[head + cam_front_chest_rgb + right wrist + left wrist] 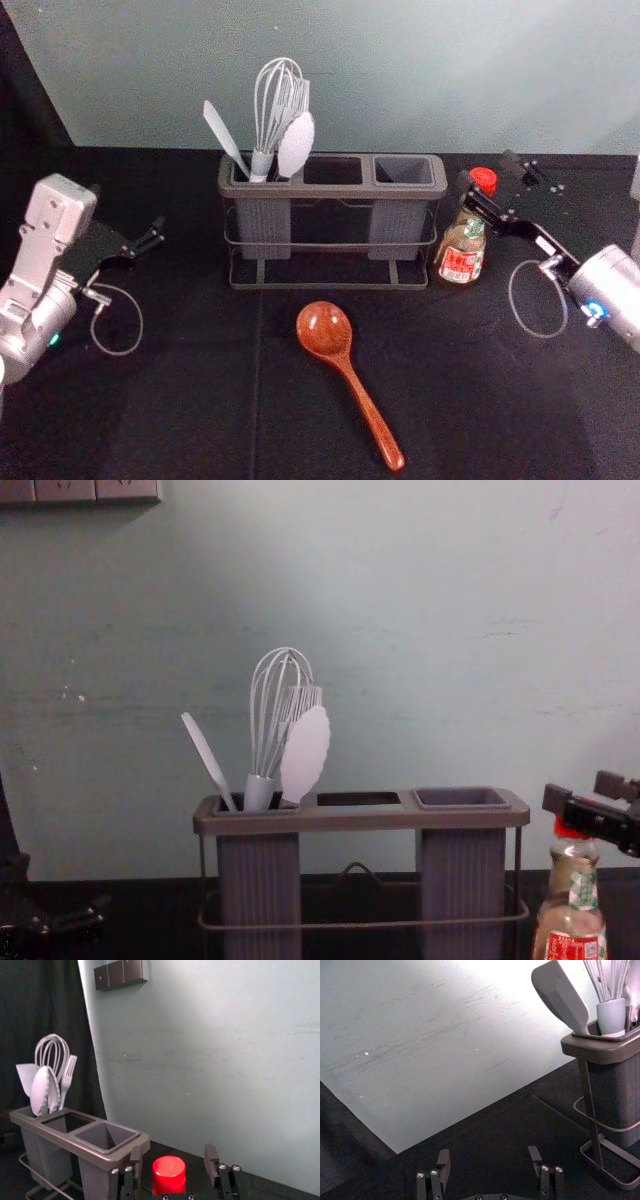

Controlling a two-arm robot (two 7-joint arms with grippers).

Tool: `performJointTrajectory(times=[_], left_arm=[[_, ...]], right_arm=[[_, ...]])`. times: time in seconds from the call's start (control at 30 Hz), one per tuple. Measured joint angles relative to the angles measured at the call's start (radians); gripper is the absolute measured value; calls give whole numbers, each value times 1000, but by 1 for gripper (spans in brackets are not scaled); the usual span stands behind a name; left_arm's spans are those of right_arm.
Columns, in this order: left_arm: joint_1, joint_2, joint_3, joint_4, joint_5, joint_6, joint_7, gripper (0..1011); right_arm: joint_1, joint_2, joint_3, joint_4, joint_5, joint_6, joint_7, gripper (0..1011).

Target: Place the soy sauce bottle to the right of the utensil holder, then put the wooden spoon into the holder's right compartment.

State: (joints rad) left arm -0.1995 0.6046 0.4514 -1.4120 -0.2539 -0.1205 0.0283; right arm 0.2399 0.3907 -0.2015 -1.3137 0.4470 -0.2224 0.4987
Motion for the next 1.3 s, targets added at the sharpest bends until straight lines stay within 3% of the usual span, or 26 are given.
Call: performJointTrajectory(times=[0.27, 0.67, 0.9, 1.3], left_arm=[[0, 0, 0, 0, 0, 0, 0, 1011], [0, 0, 0, 0, 0, 0, 0, 1011], [0, 0, 0, 0, 0, 0, 0, 1011], [0, 0, 0, 0, 0, 0, 0, 1011]], right_arm=[[-50, 25, 26, -92, 4, 2, -15, 1003], [-133, 55, 56, -227, -7, -8, -37, 1002], [-217, 78, 76, -330, -22, -14, -46, 1002], [-302, 85, 65, -400, -44, -9, -48, 1002]])
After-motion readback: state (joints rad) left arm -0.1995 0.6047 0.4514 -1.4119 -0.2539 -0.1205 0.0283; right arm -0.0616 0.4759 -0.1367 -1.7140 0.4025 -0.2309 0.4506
